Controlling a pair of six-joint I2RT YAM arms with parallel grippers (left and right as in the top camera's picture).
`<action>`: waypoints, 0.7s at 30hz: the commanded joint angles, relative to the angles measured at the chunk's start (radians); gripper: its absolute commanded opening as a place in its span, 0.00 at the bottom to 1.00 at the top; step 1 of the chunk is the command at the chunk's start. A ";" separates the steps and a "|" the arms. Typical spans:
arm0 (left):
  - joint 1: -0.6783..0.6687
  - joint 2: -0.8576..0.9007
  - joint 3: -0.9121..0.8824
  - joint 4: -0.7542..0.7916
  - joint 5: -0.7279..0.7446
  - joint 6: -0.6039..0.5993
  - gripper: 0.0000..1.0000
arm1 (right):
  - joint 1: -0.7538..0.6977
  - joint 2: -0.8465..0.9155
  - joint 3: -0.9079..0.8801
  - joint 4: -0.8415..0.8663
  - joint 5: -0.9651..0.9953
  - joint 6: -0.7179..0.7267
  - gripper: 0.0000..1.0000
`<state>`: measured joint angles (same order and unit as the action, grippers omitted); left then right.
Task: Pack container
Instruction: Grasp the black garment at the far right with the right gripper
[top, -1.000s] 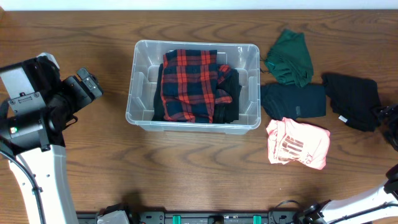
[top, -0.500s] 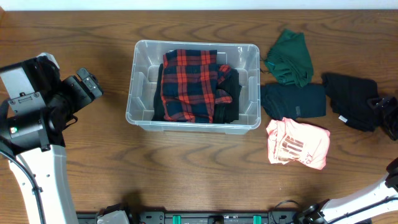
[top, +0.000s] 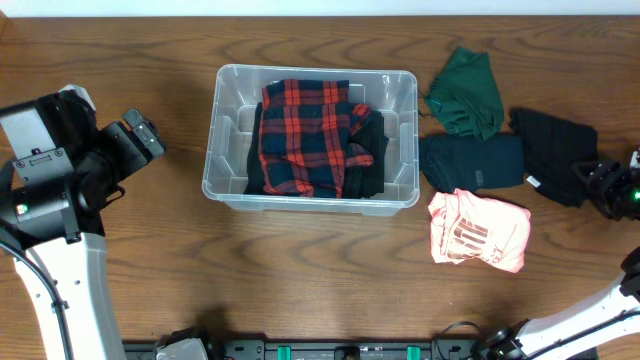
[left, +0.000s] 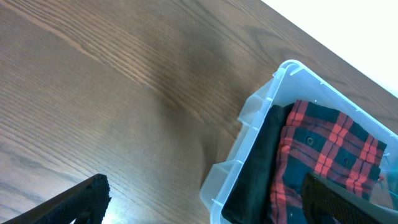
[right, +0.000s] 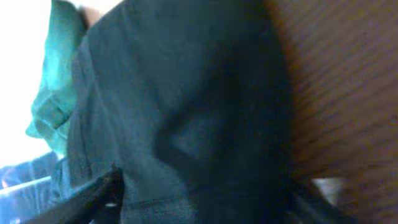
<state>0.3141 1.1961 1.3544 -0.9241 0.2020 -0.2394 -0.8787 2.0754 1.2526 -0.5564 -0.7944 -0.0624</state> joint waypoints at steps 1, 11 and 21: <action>0.005 0.004 -0.002 -0.003 -0.012 -0.002 0.98 | 0.010 0.042 -0.025 -0.010 0.111 0.021 0.57; 0.005 0.004 -0.002 -0.003 -0.012 -0.002 0.98 | 0.009 0.042 -0.025 -0.012 0.053 0.021 0.33; 0.005 0.004 -0.002 -0.003 -0.012 -0.002 0.98 | 0.010 0.042 -0.025 0.000 -0.026 0.021 0.22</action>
<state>0.3141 1.1961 1.3544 -0.9241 0.2020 -0.2394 -0.8787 2.0884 1.2419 -0.5529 -0.7803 -0.0395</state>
